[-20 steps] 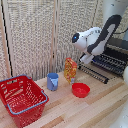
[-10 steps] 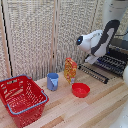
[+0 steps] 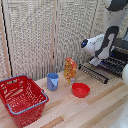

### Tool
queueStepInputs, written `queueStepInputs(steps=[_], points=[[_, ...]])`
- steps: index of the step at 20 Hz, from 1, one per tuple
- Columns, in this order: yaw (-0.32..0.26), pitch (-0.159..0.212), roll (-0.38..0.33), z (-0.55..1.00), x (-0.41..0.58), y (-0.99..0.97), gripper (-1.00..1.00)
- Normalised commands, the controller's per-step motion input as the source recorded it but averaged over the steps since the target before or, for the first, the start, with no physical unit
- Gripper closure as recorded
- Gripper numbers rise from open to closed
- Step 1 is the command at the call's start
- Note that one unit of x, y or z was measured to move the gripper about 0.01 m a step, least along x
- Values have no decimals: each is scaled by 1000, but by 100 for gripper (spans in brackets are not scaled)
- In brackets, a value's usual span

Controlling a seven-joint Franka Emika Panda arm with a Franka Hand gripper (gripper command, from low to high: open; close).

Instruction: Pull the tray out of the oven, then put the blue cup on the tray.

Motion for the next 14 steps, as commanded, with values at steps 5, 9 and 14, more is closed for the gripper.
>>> queueStepInputs(steps=[5,9,14], points=[[12,3,-22,0,-31,-27,100],[-33,0,-74,0,-54,11,100],[-45,0,-8,60,-5,-10,100]])
